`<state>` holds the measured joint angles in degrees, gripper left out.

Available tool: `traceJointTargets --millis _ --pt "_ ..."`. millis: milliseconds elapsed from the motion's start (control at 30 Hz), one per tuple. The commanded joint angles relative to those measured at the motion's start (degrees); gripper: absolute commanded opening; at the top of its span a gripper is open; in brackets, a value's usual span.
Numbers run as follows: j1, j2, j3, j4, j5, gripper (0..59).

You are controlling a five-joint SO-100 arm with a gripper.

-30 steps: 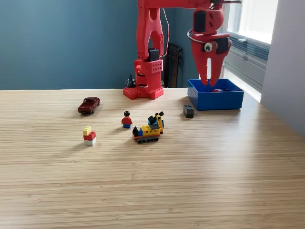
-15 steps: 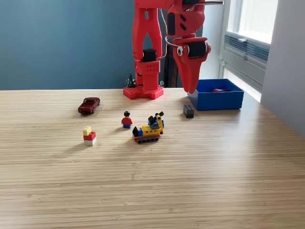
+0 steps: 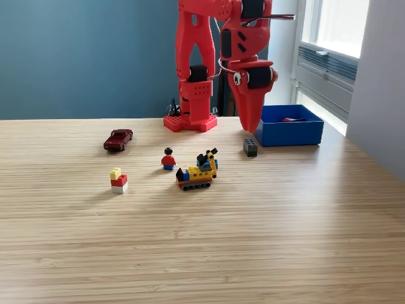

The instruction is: Grasp a lego block and put it in the bin.

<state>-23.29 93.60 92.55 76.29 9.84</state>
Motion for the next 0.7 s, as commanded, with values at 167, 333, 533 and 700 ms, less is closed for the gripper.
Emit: traceJointTargets --millis 167,333,533,700 --pt "0.35 4.75 -0.79 -0.44 -0.79 6.4" --pt "3.34 4.75 -2.02 -0.62 -1.58 6.4" --pt "9.76 4.75 -3.52 -2.11 -4.13 6.6" --pt "14.77 4.75 -3.69 -2.11 -5.98 6.6"
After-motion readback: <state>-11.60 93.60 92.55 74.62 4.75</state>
